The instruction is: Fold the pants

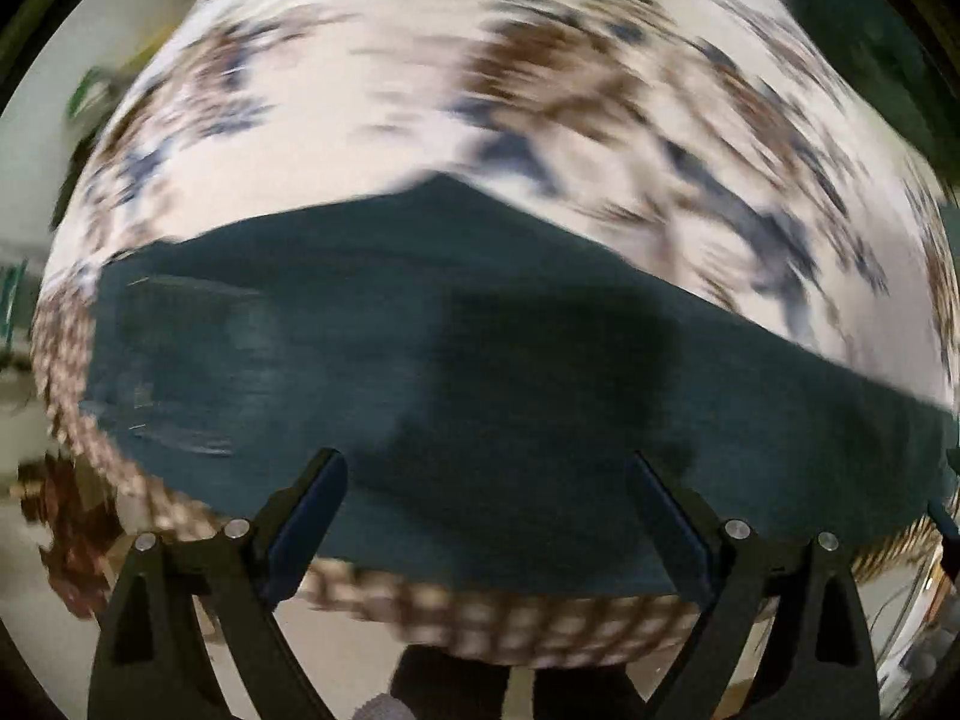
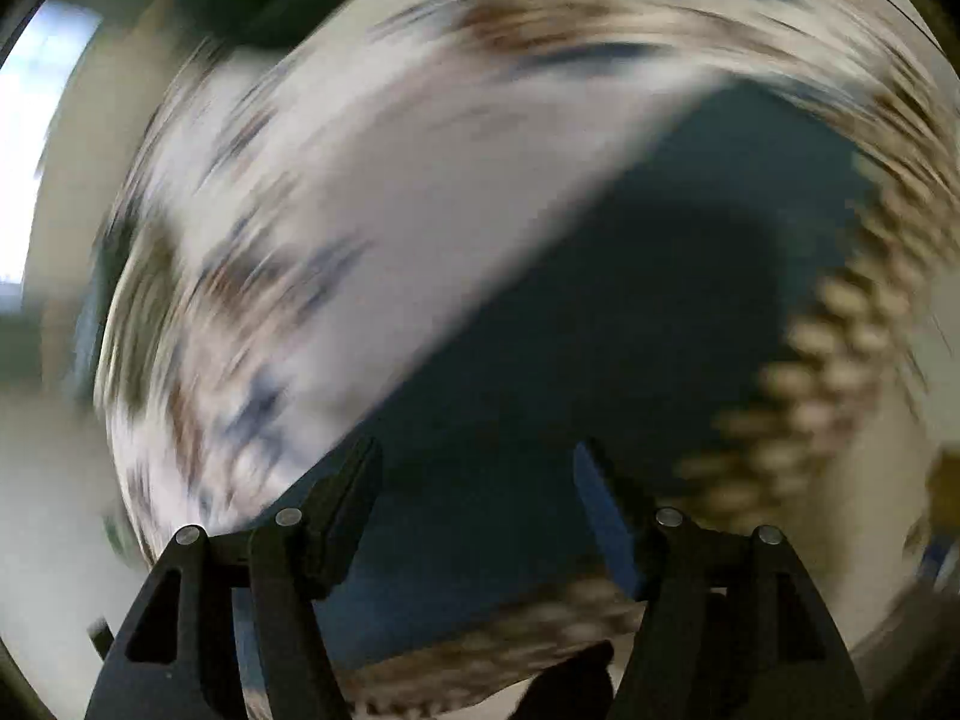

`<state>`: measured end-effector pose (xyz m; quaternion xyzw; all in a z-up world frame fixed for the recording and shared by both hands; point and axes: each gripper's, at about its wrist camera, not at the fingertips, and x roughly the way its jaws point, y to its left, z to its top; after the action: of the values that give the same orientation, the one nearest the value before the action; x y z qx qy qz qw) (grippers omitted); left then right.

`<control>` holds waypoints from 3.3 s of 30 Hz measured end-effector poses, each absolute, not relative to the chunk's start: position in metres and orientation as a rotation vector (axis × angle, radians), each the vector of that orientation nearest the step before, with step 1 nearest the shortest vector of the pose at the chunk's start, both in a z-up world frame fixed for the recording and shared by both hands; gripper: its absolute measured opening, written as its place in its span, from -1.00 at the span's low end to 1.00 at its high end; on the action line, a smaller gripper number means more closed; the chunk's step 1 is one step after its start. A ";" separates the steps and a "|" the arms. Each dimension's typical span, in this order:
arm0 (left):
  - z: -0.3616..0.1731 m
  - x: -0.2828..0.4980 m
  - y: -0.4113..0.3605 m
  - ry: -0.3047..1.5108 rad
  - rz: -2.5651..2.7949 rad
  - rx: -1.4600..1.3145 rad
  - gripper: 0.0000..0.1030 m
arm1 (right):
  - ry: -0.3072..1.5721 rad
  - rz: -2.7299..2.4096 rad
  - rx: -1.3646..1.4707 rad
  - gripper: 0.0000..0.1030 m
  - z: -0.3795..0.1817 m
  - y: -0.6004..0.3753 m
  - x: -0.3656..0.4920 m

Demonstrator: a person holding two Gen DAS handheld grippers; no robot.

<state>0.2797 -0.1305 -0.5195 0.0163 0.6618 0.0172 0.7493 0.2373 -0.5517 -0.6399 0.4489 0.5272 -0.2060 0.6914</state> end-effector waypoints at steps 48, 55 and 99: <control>-0.624 0.308 -0.186 1.561 0.044 0.087 1.00 | 0.513 -0.289 1.472 -0.23 -0.731 -0.688 0.198; -0.624 0.304 -0.190 1.530 0.065 0.089 1.00 | 0.721 -0.262 1.398 -0.27 -0.745 -0.693 0.229; -0.537 0.175 0.164 1.362 0.370 -0.406 1.00 | 1.337 0.230 0.679 0.19 -0.654 -0.134 0.329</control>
<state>0.1747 0.1640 -0.5373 -0.1853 0.6215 0.1688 0.7423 0.3290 -0.1340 -0.6540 0.3079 0.6061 0.1045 0.7259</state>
